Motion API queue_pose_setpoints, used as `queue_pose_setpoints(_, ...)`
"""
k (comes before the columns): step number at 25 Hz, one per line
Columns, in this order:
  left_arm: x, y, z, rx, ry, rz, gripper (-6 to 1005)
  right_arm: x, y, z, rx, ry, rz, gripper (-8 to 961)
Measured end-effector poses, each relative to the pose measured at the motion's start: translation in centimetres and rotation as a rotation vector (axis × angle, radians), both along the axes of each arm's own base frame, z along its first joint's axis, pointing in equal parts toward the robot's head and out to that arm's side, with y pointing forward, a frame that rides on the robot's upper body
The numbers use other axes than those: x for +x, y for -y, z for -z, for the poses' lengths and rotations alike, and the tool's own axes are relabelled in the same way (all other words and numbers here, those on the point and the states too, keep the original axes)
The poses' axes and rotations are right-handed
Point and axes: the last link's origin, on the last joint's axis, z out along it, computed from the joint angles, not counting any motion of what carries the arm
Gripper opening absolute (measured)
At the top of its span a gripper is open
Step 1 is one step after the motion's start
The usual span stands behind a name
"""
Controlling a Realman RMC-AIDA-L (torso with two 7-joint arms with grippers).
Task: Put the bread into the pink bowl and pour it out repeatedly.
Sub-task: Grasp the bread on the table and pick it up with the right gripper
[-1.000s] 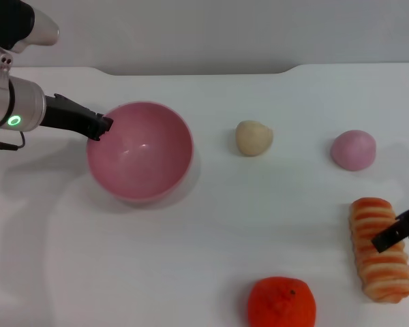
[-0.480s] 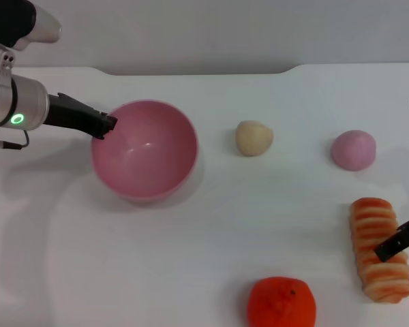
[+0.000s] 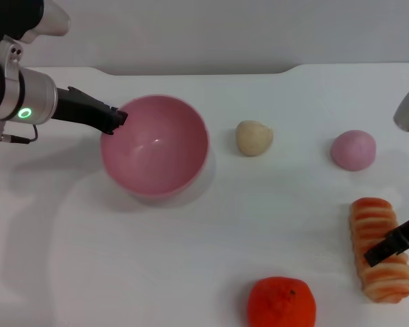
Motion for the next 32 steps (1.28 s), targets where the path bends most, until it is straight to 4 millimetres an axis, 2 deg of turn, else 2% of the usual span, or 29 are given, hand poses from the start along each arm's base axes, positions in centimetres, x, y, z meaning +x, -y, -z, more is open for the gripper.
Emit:
queue_pose_setpoints(7, 0.5, 0.0, 0.2, -0.011, -0.003, 0.009, 43, 0.9, -0.1, 1.2, -0.012, 0.012, 0.007, 629)
queue_pose_setpoints(23, 0.4, 0.0, -0.2, -0.007, -0.011, 0.021, 43, 1.0, -0.2, 1.4, -0.012, 0.016, -0.028, 559)
queue_pose_setpoints(28, 0.5, 0.0, -0.3, -0.004, -0.013, 0.023, 43, 0.9, -0.3, 1.4, -0.008, 0.017, -0.039, 435)
queue_pose_setpoints(32, 0.4, 0.0, -0.3, -0.003, -0.013, 0.022, 43, 0.8, -0.3, 1.4, -0.009, 0.018, -0.043, 382)
